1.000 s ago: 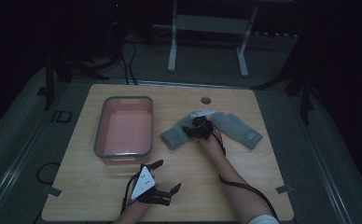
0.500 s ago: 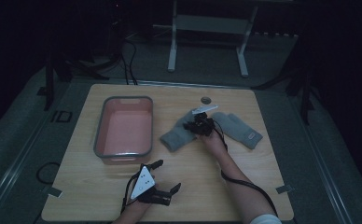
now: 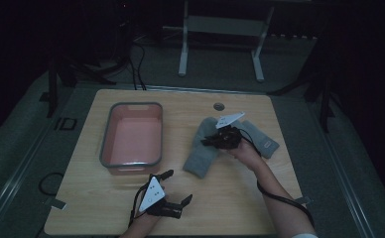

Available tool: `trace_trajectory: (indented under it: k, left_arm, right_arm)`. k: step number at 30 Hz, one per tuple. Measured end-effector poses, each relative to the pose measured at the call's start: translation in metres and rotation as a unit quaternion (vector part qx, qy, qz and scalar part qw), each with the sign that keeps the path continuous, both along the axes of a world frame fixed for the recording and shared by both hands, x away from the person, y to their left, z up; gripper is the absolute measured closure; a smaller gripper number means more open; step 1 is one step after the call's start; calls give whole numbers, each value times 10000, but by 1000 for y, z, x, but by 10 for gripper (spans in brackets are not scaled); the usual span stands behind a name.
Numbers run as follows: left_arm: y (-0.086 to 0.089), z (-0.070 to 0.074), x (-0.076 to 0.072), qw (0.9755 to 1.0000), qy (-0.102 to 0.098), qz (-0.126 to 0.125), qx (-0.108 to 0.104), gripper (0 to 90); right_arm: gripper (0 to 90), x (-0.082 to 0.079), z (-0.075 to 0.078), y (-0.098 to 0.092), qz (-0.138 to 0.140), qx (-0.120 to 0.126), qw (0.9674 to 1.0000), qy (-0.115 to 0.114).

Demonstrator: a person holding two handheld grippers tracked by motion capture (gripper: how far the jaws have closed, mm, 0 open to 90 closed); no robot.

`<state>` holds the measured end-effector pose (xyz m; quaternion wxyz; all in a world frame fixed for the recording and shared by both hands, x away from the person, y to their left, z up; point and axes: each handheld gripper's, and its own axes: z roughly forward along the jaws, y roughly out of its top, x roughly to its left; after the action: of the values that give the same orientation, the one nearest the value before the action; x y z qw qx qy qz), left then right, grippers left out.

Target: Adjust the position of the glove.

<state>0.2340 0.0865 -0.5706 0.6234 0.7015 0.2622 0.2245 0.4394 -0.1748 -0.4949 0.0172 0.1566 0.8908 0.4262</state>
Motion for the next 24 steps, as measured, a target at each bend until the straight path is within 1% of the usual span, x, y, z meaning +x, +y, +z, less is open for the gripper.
trace_trajectory:
  k: [1,2,3,4,5,6,8,10,13,14,15,16,17,18,19,20,21,22,23,24]
  left_arm:
    - [0,0,0,10000,3,-2,-7,3]
    - [0,0,0,10000,3,-3,-6,3]
    - [0,0,0,10000,2,-4,-6,3]
    - [0,0,0,10000,2,-4,-6,3]
    - [0,0,0,10000,1,-3,-5,3]
    - [0,0,0,10000,-3,-6,-3,3]
    - [0,0,0,10000,-5,-8,-2,3]
    - [0,0,0,10000,-7,-10,-1,3]
    - [0,0,0,10000,0,-12,-7,3]
    - [0,0,0,10000,2,-12,-10,3]
    - [0,0,0,10000,2,-11,-11,3]
    - [0,0,0,10000,2,-11,-11,3]
    - [0,0,0,10000,3,-11,-10,3]
    - [0,0,0,10000,1,-15,-11,3]
    - [0,0,0,10000,-1,-16,-10,3]
    - [0,0,0,10000,0,-17,-9,3]
    - [0,0,0,10000,-2,-17,-8,3]
    - [0,0,0,10000,-2,-16,-7,3]
    - [0,0,0,10000,-2,-16,-7,3]
    - [0,0,0,10000,-2,-15,-10,3]
  right_arm:
    - [839,-4,1,-2,273,21,9996,93]
    - [839,-6,2,-3,427,60,9989,186]
    - [839,-8,1,-3,602,33,9979,236]
    - [839,-11,0,-2,732,-67,9971,212]
    - [839,-11,0,-2,732,-67,9971,212]
    - [838,-15,-4,0,955,-255,9949,206]
    - [838,-16,-11,2,1083,-484,9928,180]
    - [837,-16,-17,3,1116,-661,9914,167]
    - [808,-12,-29,3,1047,-887,9905,108]
    - [786,-10,-33,2,995,-936,9905,145]
    - [754,-8,-36,1,982,-893,9909,210]
    - [754,-8,-36,1,982,-893,9909,210]
    - [628,-5,-39,-1,882,-821,9922,311]
    - [567,-5,-40,-2,828,-834,9924,357]
    - [499,-5,-40,-3,794,-838,9927,341]
    - [467,-5,-39,-3,731,-819,9934,330]
    - [463,-7,-37,-4,703,-783,9938,346]
    - [452,-9,-36,-5,681,-791,9942,271]
    - [452,-9,-36,-5,681,-791,9942,271]
    - [403,-13,-32,-7,505,-762,9957,165]
